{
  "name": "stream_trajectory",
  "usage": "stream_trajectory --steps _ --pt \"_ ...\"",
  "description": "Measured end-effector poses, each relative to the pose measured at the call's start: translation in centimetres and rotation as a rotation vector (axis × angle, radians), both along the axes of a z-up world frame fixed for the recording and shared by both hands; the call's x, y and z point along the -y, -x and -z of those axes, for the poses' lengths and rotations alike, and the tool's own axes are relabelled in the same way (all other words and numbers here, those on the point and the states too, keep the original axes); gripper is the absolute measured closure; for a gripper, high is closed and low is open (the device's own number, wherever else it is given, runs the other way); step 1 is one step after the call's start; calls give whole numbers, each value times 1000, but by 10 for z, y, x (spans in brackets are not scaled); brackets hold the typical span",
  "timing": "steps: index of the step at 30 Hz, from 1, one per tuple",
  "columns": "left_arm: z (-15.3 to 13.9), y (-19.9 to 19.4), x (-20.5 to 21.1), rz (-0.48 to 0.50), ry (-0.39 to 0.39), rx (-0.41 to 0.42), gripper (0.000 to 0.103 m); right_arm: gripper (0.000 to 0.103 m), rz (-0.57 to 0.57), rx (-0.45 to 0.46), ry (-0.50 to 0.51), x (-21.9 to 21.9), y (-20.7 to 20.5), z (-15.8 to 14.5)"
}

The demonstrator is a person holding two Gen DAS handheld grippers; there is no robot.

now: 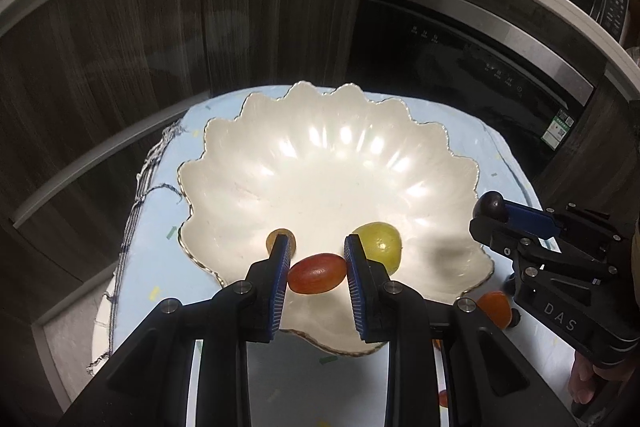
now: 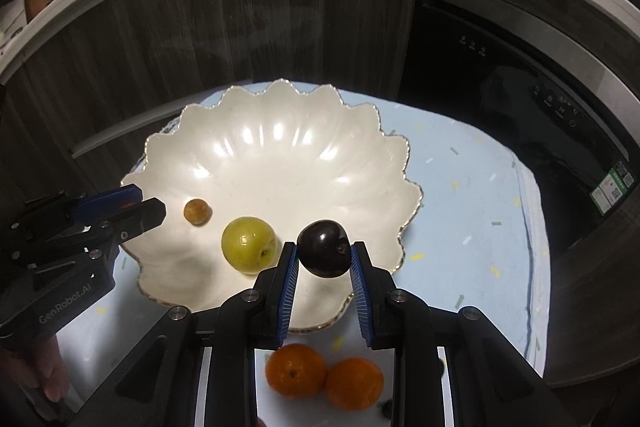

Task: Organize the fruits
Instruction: 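Open both tools to drop the red date and dark plum into the bowl, then withdraw both open tools from the bowl toward the remaining fruits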

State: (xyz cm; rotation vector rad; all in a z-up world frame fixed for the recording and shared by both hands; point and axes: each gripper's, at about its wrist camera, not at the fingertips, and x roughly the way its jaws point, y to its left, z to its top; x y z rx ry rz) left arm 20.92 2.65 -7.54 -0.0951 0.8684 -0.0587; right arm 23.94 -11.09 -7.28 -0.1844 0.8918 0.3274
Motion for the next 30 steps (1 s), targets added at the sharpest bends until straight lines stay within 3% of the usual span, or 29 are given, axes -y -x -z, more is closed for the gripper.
stream_trajectory --steps 3,6,9,10,13,14,16,19,30 --pt "3 -2 -1 -5 1 -14 70 75 -1 -22 5 -3 -4 6" --pt "3 -2 -3 -11 11 -12 50 75 -9 -34 12 -6 -6 9" --pt "2 -2 -3 -13 7 -10 37 74 -13 -37 16 -7 -6 9" --pt "1 -2 -3 -17 0 -9 33 68 -10 -34 24 -8 -6 9" --pt "0 -1 -4 -35 -24 -4 20 29 16 10 34 -7 -5 2" --pt "-1 0 -6 -47 -27 0 17 23 29 29 31 -6 -4 -1" --pt "-3 1 -7 -60 -31 4 8 22 52 56 27 -3 -4 -8" --pt "-6 2 -8 -71 -42 10 2 22 66 63 23 0 -4 -13" --pt "-24 9 -1 -68 -53 44 2 22 103 92 10 12 4 -21"
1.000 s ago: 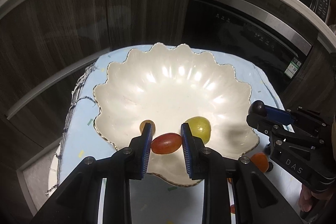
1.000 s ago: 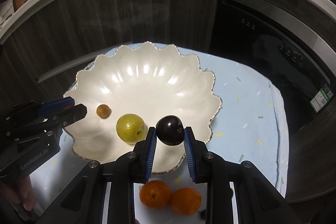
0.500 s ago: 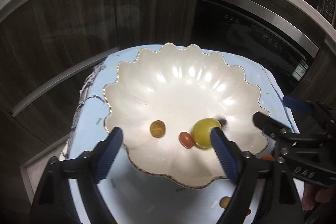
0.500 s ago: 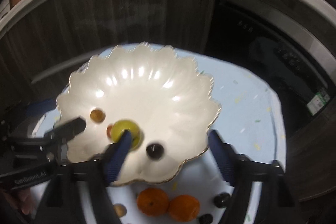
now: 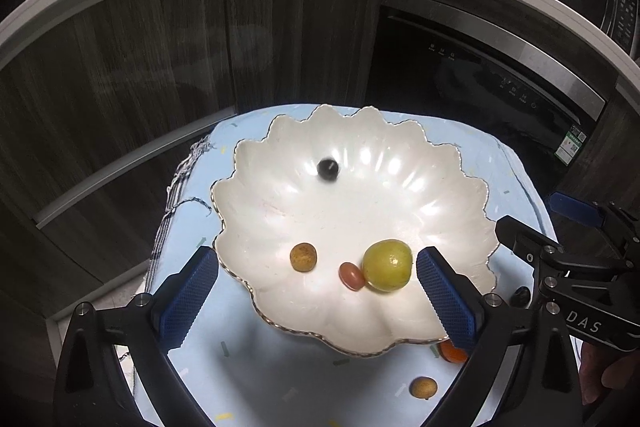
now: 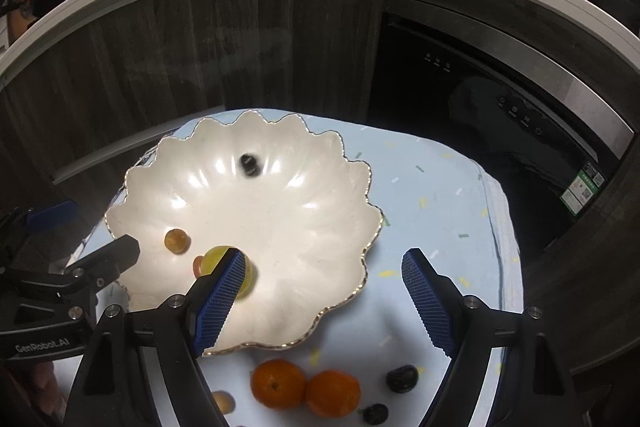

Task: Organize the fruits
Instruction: 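Withdraw both open tools from the bowl toward the remaining fruits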

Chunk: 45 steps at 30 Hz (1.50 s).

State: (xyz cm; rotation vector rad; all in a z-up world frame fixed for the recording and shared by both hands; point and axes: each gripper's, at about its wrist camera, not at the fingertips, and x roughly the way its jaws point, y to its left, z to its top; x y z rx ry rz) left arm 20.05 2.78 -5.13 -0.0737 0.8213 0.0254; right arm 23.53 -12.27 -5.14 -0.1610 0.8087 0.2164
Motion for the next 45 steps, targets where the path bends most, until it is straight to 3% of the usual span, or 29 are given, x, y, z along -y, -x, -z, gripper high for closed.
stream_trajectory --steps 27,45 --pt "-17 50 66 84 -42 22 2 22 87 50 22 72 59 -13" --pt "2 85 96 -21 12 6 2 22 71 70 26 110 89 -1"
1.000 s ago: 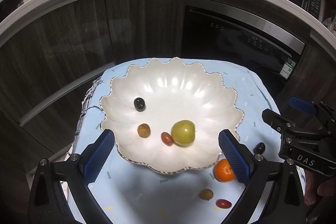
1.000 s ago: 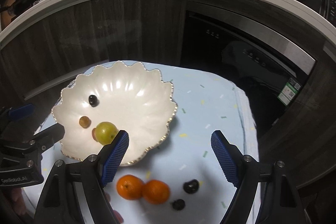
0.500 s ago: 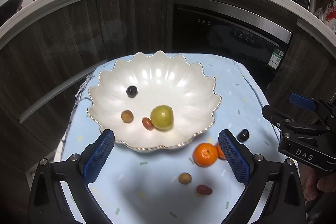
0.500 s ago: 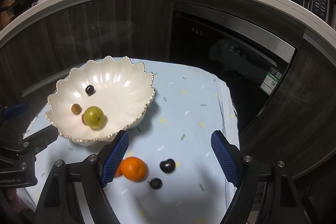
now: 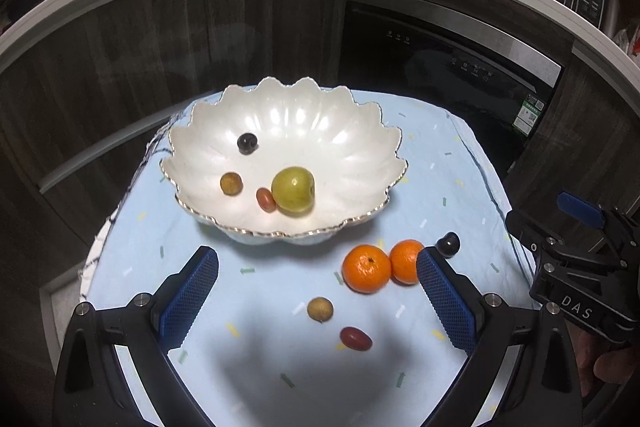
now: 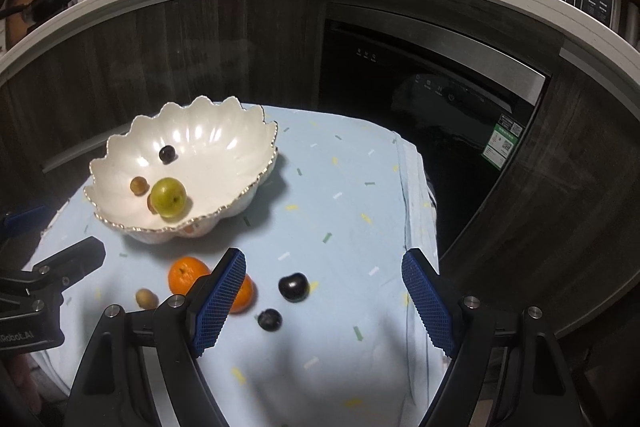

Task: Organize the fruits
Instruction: 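Withdraw both open tools from the bowl toward the remaining fruits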

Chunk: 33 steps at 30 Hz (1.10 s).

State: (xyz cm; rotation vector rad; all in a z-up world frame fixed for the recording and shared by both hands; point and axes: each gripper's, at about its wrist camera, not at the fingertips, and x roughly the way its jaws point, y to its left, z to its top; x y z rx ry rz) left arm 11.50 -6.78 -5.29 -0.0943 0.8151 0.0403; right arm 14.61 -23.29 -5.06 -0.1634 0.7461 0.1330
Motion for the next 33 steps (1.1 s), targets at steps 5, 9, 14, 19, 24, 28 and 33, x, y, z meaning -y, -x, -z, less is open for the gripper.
stream_trajectory --steps 5,9,14,19,24,28,33 --pt "9 7 7 -25 12 -5 2 22 -20 1 -7 6 4 9" --pt "15 12 10 -46 2 -3 2 22 -51 2 -11 8 7 17" --pt "26 19 16 -57 -18 -2 2 22 -92 12 -2 7 13 27" --pt "39 22 19 -65 -9 -13 2 22 -121 9 3 6 18 40" --pt "48 25 22 -58 3 2 2 22 -143 6 -10 6 21 49" --pt "56 28 25 -65 -5 -3 2 23 -161 16 -7 5 23 54" --pt "66 30 31 -56 -18 -10 3 28 -190 12 7 2 22 62"
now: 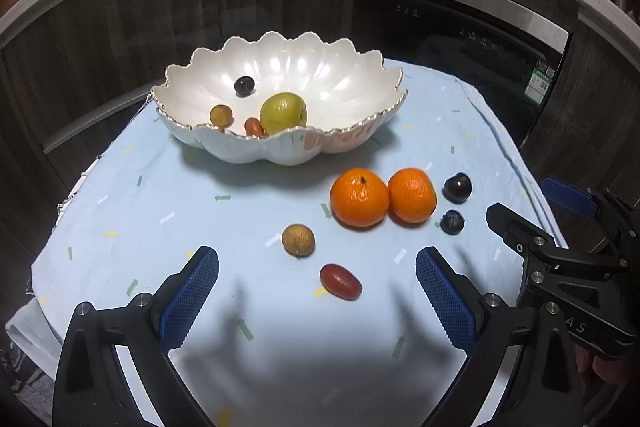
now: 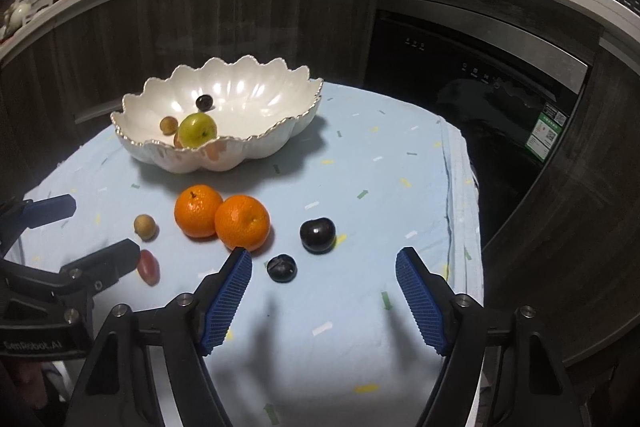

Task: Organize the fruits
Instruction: 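Withdraw both open tools from the bowl toward the remaining fruits, then grasp a red date with the left tool while the right tool grasps a blueberry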

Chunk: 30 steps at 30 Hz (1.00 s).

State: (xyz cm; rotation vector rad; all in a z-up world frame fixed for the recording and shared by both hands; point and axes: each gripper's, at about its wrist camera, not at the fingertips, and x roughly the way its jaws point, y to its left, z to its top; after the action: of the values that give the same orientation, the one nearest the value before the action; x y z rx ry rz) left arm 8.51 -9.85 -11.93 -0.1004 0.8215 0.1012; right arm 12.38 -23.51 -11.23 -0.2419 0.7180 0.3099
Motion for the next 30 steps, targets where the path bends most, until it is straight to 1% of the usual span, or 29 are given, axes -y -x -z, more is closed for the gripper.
stream_trajectory --steps 3,6,8,10,14,17,22,27,29,30 --pt "5 1 2 -2 -11 5 4 28 -21 -3 3 -1 -1 5" --pt "11 2 4 15 -7 2 11 28 -39 -12 7 -3 -3 11" --pt "13 1 5 30 -5 3 13 31 -52 -20 1 -4 -4 14" --pt "15 0 6 32 -1 2 15 32 -59 -29 -1 -5 -5 16" --pt "19 0 5 26 2 0 18 39 -83 -52 -4 -9 -8 22" --pt "22 -2 6 30 3 -10 24 43 -93 -62 -3 -11 -11 25" --pt "28 -2 8 51 -2 -14 36 43 -110 -81 -6 -15 -15 29" --pt "33 -3 12 68 0 -15 37 44 -128 -91 -1 -19 -17 31" --pt "36 -5 11 67 7 -25 37 47 -128 -98 -2 -21 -18 33" --pt "38 -6 10 64 12 -30 38 48 -126 -102 -4 -21 -19 34"
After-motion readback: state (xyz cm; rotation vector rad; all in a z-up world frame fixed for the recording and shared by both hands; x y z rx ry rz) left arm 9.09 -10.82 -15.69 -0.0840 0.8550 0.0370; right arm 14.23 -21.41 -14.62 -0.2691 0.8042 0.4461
